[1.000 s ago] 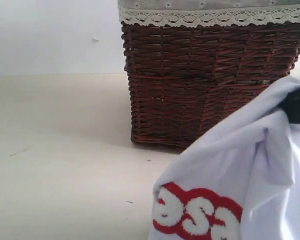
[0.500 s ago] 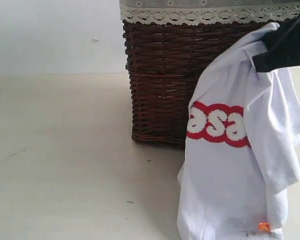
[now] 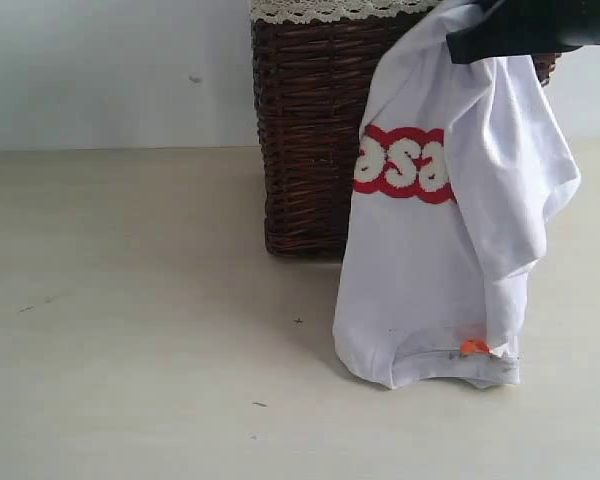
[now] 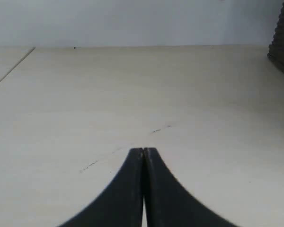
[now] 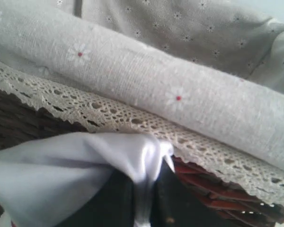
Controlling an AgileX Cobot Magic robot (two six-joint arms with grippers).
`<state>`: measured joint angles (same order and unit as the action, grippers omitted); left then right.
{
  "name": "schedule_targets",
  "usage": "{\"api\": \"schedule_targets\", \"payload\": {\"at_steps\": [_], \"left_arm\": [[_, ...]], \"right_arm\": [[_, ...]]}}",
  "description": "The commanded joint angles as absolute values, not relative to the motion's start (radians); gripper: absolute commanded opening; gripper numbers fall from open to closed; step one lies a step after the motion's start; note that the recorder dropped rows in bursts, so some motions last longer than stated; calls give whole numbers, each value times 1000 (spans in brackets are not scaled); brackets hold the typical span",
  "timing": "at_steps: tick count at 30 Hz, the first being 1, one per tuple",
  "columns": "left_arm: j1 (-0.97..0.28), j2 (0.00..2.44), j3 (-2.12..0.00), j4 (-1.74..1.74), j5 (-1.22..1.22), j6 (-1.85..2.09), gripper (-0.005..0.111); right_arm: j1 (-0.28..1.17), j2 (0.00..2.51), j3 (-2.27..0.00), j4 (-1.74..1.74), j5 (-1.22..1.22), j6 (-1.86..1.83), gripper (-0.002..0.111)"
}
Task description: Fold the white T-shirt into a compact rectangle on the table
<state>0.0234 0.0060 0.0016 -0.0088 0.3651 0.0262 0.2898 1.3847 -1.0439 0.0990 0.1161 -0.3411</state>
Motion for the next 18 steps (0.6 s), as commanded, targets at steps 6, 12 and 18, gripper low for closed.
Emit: {"api": "schedule_targets", "payload": {"at_steps": [6, 12, 18], "left_arm": [[26, 0, 0, -11, 353, 27, 0], [26, 0, 0, -11, 353, 27, 0], [26, 0, 0, -11, 353, 27, 0]], "right_arm": [[290, 1329, -1165, 80, 308, -359, 0], [290, 1270, -1274, 94, 727, -517, 0], [290, 1241, -1353, 42, 1073, -596, 0]]}}
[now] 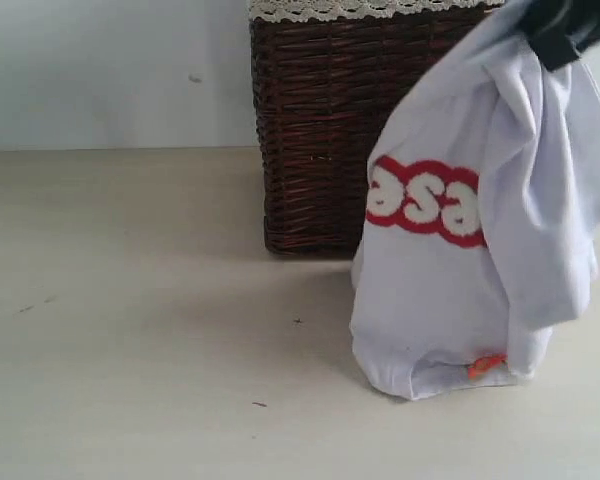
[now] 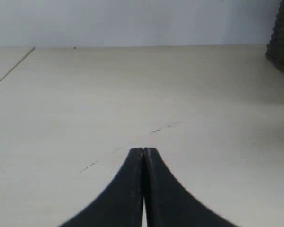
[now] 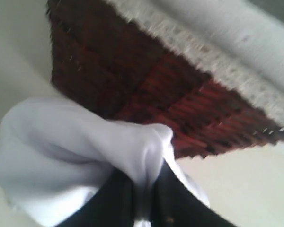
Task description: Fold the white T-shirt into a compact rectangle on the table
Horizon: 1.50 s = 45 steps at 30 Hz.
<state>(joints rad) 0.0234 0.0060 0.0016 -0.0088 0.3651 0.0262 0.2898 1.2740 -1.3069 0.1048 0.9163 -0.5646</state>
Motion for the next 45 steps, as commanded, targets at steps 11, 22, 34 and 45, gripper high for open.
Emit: {"api": "schedule_targets", "payload": {"at_steps": [11, 22, 34, 45], "left_arm": [[26, 0, 0, -11, 353, 27, 0], [26, 0, 0, -11, 353, 27, 0], [26, 0, 0, -11, 353, 27, 0], [26, 0, 0, -11, 353, 27, 0]], "right_arm": [[290, 1087, -1383, -514, 1148, -397, 0], [401, 1178, -1246, 288, 1221, -969, 0], [669, 1305, -1369, 779, 722, -956, 0], [639, 1336, -1273, 98, 1007, -210, 0]]}}
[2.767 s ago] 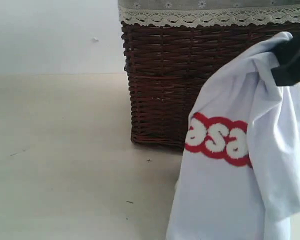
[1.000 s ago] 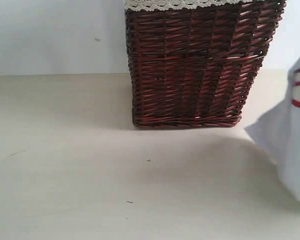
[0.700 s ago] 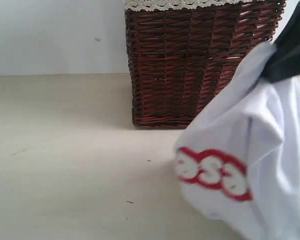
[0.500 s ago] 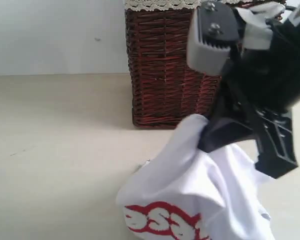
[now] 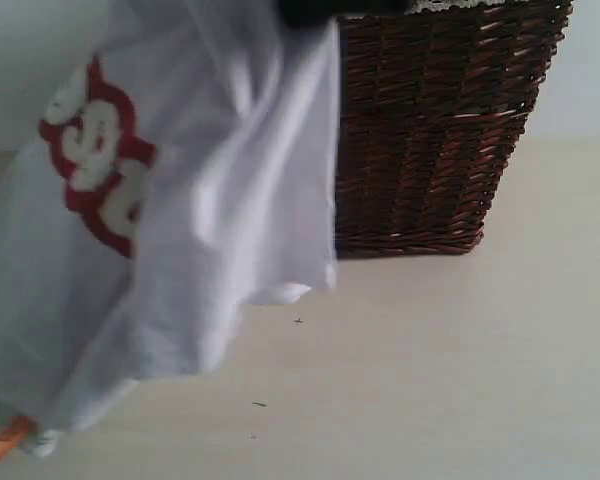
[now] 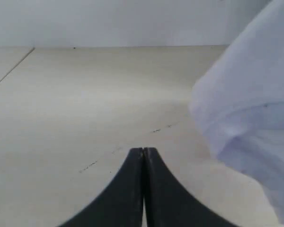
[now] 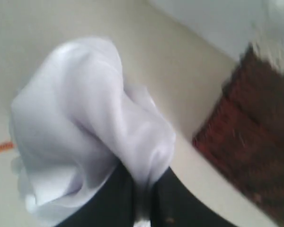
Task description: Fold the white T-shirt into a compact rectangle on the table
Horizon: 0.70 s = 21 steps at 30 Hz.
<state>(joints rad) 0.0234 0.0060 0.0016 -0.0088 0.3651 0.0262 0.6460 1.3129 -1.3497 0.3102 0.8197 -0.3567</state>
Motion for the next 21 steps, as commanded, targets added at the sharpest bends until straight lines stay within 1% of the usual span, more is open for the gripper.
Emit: {"api": "schedule_targets", "payload": {"at_steps": [1, 4, 5, 7, 8, 9, 11, 13, 15, 18, 21], "left_arm": [[26, 0, 0, -11, 353, 27, 0], [26, 0, 0, -11, 353, 27, 0], [26, 0, 0, -11, 353, 27, 0], [26, 0, 0, -11, 353, 27, 0], [26, 0, 0, -11, 353, 27, 0], [26, 0, 0, -11, 353, 27, 0], [26, 0, 0, -11, 353, 27, 0], [26, 0, 0, -11, 353, 27, 0], [26, 0, 0, -11, 353, 27, 0], [26, 0, 0, -11, 353, 27, 0], [26, 0, 0, -11, 353, 27, 0]], "right_arm": [[639, 1348, -1198, 44, 1074, -212, 0], [639, 1378, -1045, -70, 1091, -186, 0], [639, 1390, -1027, -91, 1089, -169, 0], [639, 1417, -1013, -133, 1099, -117, 6], [639, 1426, -1013, -188, 1108, -86, 16], [639, 1426, -1014, -230, 1112, -59, 22], [639, 1426, -1014, -456, 1140, 99, 46], [639, 1426, -1014, -593, 1169, 226, 60], [639, 1426, -1014, -633, 1186, 262, 62], [639, 1426, -1014, -633, 1183, 264, 62], [639, 1398, -1056, -572, 1152, 283, 62]]}}
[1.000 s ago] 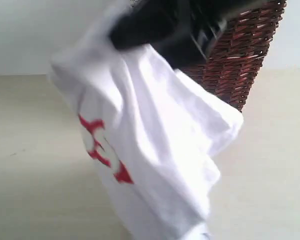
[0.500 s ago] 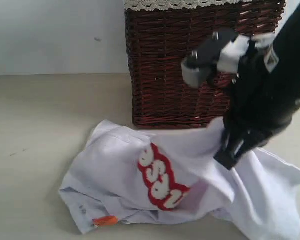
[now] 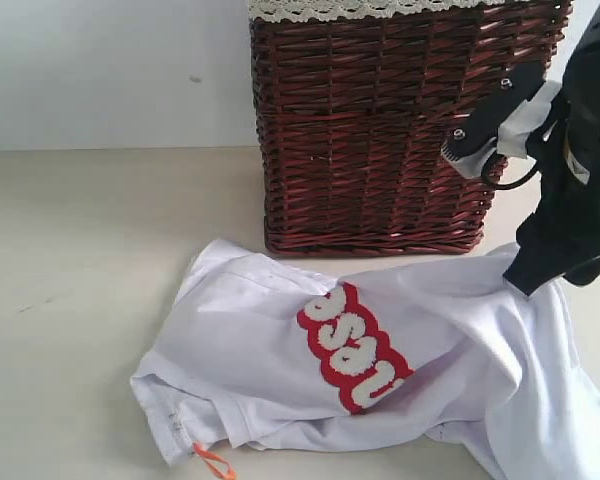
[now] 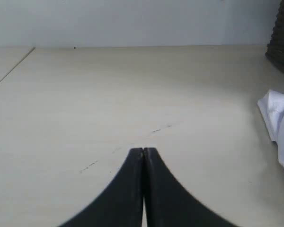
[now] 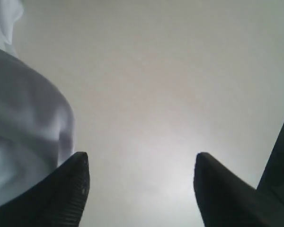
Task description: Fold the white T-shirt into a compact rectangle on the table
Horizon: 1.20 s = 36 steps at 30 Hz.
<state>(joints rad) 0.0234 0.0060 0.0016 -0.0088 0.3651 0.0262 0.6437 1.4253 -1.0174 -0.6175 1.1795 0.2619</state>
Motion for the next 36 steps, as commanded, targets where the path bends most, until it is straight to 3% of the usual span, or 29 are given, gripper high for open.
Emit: {"api": "schedule_targets", "payload": {"at_steps": [1, 8, 19, 29, 36], "left_arm": [[26, 0, 0, -11, 353, 27, 0], [26, 0, 0, -11, 353, 27, 0], [26, 0, 0, 51, 335, 170, 0], [26, 0, 0, -326, -124, -104, 0], [-8, 0, -16, -322, 83, -309, 0]], "right_arm": [[639, 1379, -1073, -519, 1137, 270, 62], [639, 1249, -1083, -293, 1033, 151, 62], [639, 1132, -973, -216, 960, 126, 58], [639, 1121, -964, -197, 950, 126, 55], [639, 1121, -964, -191, 948, 126, 55]]}}
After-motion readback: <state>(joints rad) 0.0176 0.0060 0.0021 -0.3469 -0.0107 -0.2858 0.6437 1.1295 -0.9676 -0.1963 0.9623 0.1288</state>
